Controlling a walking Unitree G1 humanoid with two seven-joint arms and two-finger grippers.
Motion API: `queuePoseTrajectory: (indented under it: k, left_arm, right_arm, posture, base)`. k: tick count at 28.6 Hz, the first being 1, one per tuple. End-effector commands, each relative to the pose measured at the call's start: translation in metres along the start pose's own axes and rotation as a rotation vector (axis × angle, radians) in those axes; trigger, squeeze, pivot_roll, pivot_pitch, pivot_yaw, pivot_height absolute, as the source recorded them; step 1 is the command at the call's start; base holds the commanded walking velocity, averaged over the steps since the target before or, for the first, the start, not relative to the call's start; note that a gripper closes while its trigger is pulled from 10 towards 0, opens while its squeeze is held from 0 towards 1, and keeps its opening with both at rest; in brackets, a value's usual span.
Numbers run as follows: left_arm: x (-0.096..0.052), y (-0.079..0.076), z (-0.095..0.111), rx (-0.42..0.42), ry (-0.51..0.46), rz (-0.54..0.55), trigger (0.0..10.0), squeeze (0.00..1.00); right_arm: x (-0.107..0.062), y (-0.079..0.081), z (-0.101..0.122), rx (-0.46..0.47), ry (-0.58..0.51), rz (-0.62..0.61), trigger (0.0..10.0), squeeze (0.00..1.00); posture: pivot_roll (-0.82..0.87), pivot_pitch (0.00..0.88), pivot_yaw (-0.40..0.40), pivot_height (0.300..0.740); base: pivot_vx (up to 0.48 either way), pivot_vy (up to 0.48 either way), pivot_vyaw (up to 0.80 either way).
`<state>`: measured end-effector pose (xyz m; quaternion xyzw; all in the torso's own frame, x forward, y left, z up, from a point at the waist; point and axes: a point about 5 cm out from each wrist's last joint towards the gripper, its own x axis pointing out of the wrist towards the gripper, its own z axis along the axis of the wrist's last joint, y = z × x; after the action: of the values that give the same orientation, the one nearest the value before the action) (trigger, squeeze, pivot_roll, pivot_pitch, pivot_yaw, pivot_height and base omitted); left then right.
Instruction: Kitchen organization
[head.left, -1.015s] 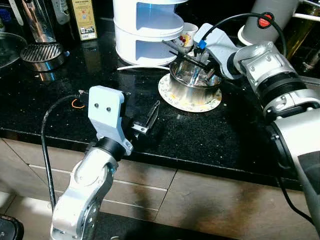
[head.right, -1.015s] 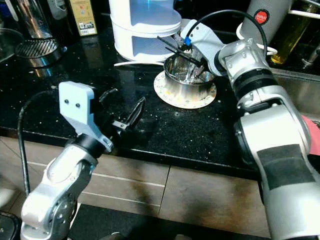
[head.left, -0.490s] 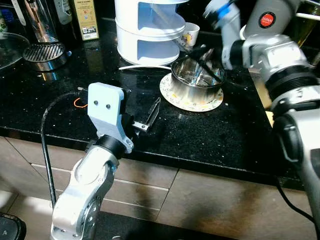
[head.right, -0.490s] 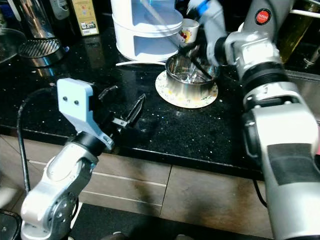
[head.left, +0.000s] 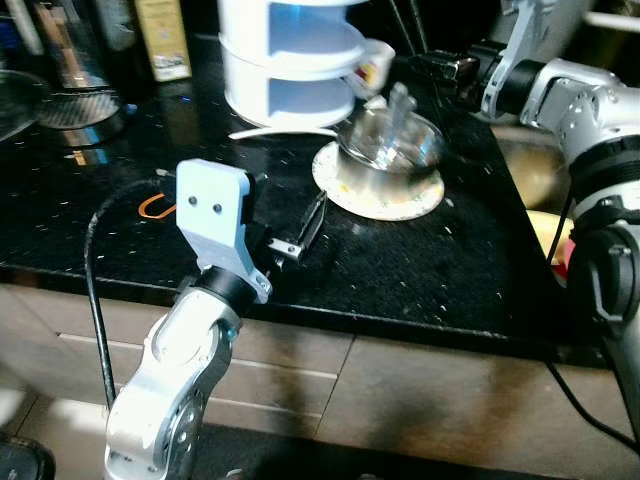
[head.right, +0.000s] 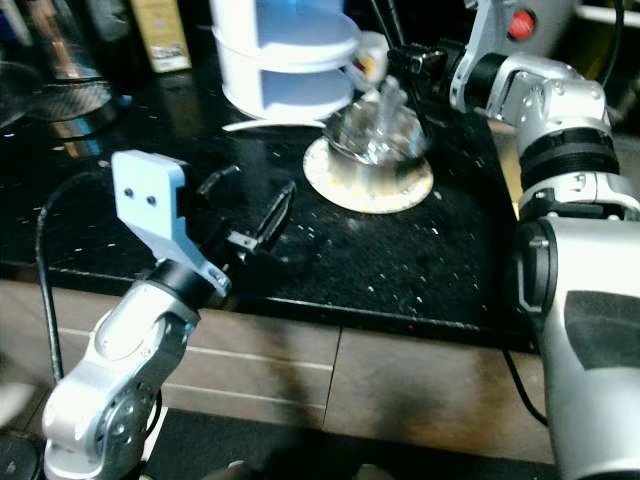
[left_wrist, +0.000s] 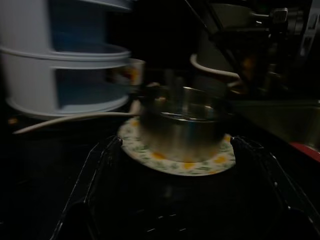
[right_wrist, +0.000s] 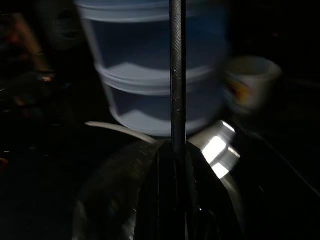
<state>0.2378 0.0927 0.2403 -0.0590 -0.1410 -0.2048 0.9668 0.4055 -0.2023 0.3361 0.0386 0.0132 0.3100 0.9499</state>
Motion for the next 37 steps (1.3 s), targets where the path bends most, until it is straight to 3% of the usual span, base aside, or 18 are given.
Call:
queuePoseTrajectory:
  k: [1, 8, 13, 16, 21, 28, 37]
  left_arm:
    - [0.002, -0.005, 0.002, -0.032, -0.004, -0.026, 10.0, 0.0]
    - [0.003, -0.005, 0.004, -0.051, -0.012, -0.033, 10.0, 0.0]
    - [0.005, -0.005, 0.006, -0.047, -0.019, -0.039, 10.0, 0.0]
    - [0.006, -0.006, 0.007, -0.047, -0.022, -0.043, 10.0, 0.0]
    - [0.008, -0.006, 0.01, -0.048, -0.027, -0.05, 10.0, 0.0]
    - [0.006, -0.007, 0.01, -0.053, -0.025, -0.046, 10.0, 0.0]
    - [0.003, -0.008, 0.01, -0.058, -0.018, -0.035, 10.0, 0.0]
  right_arm:
    - [-0.009, -0.006, 0.006, 0.018, -0.037, -0.02, 10.0, 0.0]
    - [-0.015, -0.013, 0.001, -0.002, -0.002, -0.084, 10.0, 0.0]
    - [-0.012, -0.02, -0.017, -0.144, 0.11, -0.241, 10.0, 0.0]
    - [-0.007, -0.019, -0.026, -0.173, 0.149, -0.273, 10.0, 0.0]
    - [0.009, -0.01, -0.054, -0.268, 0.261, -0.292, 10.0, 0.0]
    - [0.031, 0.01, -0.072, -0.318, 0.314, -0.276, 10.0, 0.0]
    - [0.048, 0.026, -0.067, -0.422, 0.302, -0.288, 10.0, 0.0]
  posture:
    - [0.03, 0.059, -0.053, 0.74]
    - [0.03, 0.056, -0.051, 0.74]
    - [0.03, 0.048, -0.048, 0.74]
    - [0.03, 0.047, -0.046, 0.74]
    - [0.03, 0.043, -0.049, 0.74]
    - [0.04, 0.052, -0.06, 0.74]
    - [0.05, 0.071, -0.068, 0.732]
  base:
    - [0.0, 0.0, -0.59]
    - [0.0, 0.0, -0.61]
    - [0.0, 0.0, -0.63]
    - [0.0, 0.0, -0.62]
    - [0.0, 0.0, -0.62]
    - [0.0, 0.0, -0.62]
    - [0.0, 0.0, -0.37]
